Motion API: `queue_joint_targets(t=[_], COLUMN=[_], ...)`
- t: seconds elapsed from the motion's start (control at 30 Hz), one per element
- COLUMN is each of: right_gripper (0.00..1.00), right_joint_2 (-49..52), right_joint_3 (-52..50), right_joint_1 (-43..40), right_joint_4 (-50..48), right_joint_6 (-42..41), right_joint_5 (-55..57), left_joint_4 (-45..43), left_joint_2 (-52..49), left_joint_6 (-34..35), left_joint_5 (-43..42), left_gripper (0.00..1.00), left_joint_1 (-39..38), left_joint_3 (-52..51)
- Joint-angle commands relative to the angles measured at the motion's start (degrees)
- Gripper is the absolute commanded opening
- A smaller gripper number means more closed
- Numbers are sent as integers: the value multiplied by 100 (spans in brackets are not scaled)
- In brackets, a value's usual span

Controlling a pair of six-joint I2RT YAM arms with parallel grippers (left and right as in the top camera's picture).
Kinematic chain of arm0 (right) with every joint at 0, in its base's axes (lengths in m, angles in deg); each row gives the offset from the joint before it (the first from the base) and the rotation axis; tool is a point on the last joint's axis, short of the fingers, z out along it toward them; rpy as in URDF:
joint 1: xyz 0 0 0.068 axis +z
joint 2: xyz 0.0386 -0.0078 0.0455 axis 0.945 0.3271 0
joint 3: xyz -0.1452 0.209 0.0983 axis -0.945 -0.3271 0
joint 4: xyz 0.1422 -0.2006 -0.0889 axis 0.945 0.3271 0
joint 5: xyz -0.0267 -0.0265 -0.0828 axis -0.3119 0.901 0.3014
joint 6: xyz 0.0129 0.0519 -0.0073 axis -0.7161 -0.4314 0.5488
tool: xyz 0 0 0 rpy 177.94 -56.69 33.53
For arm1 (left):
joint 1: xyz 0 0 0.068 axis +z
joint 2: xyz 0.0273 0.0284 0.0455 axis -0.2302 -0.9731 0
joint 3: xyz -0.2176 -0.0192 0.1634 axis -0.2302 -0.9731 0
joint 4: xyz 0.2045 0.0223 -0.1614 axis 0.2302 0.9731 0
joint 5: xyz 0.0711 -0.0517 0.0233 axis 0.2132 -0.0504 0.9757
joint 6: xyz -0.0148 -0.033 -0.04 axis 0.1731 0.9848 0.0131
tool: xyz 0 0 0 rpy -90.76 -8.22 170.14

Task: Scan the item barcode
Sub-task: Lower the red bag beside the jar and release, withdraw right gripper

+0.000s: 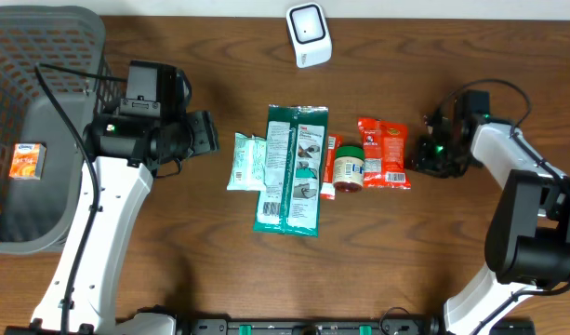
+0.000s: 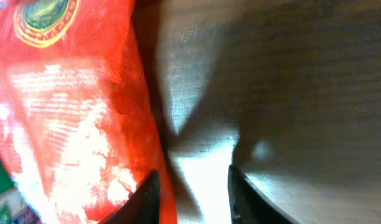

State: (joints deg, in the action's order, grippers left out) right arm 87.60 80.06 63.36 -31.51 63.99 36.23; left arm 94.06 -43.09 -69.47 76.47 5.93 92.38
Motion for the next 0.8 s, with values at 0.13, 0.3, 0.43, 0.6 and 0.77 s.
queue_joint_targets(t=[0.13, 0.3, 0.43, 0.6, 0.77], right_gripper=[76, 99, 99, 99, 99], right_joint_2=[-201, -201, -199, -199, -199], right_joint_3=[1718, 2245, 2210, 2184, 2181], right_joint_1=[-184, -232, -229, -221, -216], right_joint_4=[1309, 1493, 1482, 1471, 1453], right_joint_6=[365, 361, 361, 352, 323], right_joint_5=[474, 573, 573, 562, 507], left_joint_4=[654, 1272, 1150, 560, 389], left_joint_2=[-2, -101, -179, -380, -927], left_joint_6=[-131, -127, -81, -83, -85], left_joint_5=[378, 1095, 1239, 1239, 1237], left_gripper=[75, 75, 75, 75, 75], left_joint_1=[195, 778, 1670, 3084, 3989], left_joint_3=[1023, 2387, 2999, 3003, 3003])
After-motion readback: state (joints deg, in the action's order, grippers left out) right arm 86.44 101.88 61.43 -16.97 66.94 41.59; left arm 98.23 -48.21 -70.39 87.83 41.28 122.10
